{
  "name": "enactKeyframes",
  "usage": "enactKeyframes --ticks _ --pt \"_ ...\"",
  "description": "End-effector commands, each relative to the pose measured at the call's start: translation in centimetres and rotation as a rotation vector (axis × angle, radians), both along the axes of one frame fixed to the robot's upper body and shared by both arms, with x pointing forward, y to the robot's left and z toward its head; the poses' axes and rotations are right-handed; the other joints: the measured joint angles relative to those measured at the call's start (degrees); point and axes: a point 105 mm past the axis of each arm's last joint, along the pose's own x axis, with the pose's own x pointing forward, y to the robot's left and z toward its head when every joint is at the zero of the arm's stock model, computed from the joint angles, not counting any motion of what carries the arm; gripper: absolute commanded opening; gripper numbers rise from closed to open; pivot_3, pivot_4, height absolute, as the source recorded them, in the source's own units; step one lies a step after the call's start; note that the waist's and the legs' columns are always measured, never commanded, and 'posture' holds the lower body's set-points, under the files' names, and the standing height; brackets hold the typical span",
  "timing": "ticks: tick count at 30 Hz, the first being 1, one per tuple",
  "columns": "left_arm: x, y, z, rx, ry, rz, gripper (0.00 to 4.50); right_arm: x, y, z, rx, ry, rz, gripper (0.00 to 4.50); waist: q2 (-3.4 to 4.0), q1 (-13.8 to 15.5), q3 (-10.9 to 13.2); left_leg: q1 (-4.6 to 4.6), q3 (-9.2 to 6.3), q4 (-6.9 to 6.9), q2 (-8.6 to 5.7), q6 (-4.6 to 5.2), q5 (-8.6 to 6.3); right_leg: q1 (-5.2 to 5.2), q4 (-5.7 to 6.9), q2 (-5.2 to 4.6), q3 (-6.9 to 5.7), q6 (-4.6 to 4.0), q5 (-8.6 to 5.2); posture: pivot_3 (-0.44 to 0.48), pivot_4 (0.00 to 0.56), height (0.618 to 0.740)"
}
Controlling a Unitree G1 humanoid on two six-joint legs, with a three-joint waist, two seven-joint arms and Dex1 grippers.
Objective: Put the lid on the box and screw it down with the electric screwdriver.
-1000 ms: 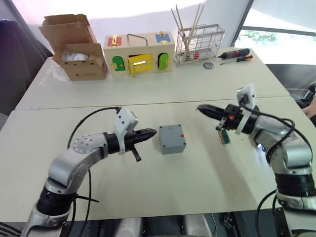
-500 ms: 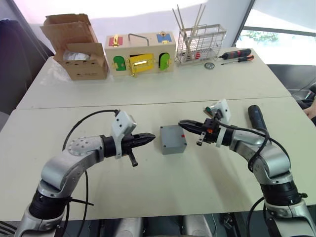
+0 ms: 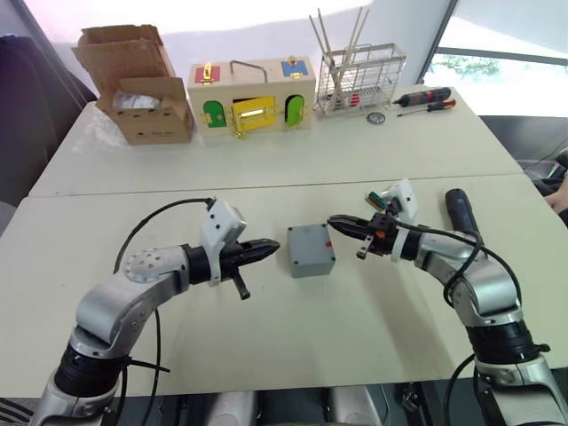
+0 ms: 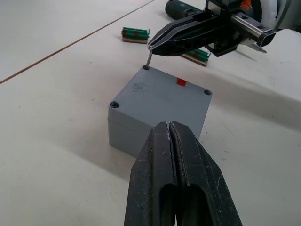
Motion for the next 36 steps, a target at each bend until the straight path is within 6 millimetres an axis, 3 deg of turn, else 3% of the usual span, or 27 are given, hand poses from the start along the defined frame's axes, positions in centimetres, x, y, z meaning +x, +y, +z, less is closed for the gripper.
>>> enactKeyframes --ticks 1,8,25,36 --pt "-0.6 -0.5 0.6 -0.013 -0.026 -0.026 0.00 0.1 0.4 1.0 0.002 -0.045 0.019 0.03 0.00 0.0 0.0 0.00 0.00 0.00 0.00 0.00 0.00 0.00 0.00 0.00 0.00 0.00 0.00 0.000 0.150 0.734" --pt "-0.5 -0.5 0.5 -0.015 -0.021 -0.020 0.00 -0.1 1.0 0.8 0.009 -0.031 0.038 0.03 0.00 0.0 0.0 0.00 0.00 0.00 0.00 0.00 0.00 0.00 0.00 0.00 0.00 0.00 0.00 0.000 0.150 0.734" --pt "-0.5 -0.8 0.4 -0.022 -0.018 -0.031 0.00 -0.1 0.8 2.7 0.025 -0.083 0.022 0.03 0.00 0.0 0.0 0.00 0.00 0.00 0.00 0.00 0.00 0.00 0.00 0.00 0.00 0.00 0.00 0.000 0.150 0.734" --pt "-0.5 -0.9 0.4 -0.026 -0.019 -0.030 0.00 -0.3 1.2 2.4 0.019 -0.060 0.041 0.03 0.00 0.0 0.0 0.00 0.00 0.00 0.00 0.00 0.00 0.00 0.00 0.00 0.00 0.00 0.00 0.000 0.150 0.734"
